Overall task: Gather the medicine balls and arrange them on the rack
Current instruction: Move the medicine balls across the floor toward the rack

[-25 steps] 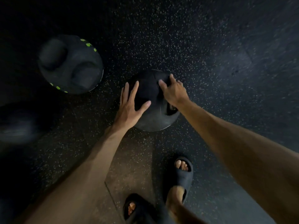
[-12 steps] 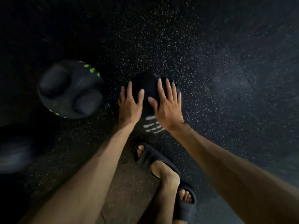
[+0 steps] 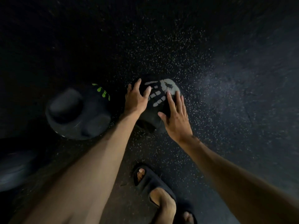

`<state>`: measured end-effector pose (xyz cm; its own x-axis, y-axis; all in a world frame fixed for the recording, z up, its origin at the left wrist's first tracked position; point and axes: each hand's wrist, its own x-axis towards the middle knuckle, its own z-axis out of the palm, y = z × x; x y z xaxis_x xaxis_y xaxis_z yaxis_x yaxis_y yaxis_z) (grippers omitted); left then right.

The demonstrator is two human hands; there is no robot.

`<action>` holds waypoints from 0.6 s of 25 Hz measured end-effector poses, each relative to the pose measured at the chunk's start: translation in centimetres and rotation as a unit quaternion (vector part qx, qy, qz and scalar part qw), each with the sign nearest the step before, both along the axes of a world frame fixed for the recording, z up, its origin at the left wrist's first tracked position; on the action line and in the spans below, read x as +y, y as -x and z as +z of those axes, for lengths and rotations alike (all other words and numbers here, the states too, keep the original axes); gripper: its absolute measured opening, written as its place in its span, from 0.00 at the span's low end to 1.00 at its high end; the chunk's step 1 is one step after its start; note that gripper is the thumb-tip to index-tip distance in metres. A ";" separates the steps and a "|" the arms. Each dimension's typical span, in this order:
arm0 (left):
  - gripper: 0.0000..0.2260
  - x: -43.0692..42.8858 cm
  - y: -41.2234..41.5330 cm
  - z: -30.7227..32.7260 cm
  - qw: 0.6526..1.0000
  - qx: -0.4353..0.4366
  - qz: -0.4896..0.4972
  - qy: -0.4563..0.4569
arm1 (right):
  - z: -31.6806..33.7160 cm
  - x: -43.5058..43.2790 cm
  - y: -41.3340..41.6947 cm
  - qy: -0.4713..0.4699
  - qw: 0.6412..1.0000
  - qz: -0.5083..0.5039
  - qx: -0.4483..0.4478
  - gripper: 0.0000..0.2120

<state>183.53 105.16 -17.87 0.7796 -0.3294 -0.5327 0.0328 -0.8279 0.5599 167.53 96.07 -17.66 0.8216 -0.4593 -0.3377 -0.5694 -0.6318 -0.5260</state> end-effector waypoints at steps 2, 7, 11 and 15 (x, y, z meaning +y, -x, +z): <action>0.30 0.5 0.5 0.3 0.999 -0.022 -0.014 0.019 | -0.1 -1.3 -2.7 -0.033 0.999 -0.021 0.009 0.36; 0.37 2.5 2.4 0.5 0.998 -0.040 -0.034 0.045 | -0.1 -4.8 -10.5 -0.061 0.996 -0.036 0.057 0.36; 0.36 -0.9 -4.0 0.1 0.999 0.008 0.007 0.038 | -0.4 -7.8 -18.7 -0.088 0.989 -0.066 0.096 0.35; 0.33 -5.0 -11.8 -0.5 0.997 0.051 0.059 -0.010 | -0.4 -9.4 -20.5 -0.065 0.997 -0.032 0.004 0.32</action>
<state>195.33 100.17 -18.42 0.7541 -0.2273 -0.6161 0.1863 -0.8256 0.5326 187.99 86.70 -18.04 0.7893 -0.4629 -0.4034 -0.6105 -0.5214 -0.5962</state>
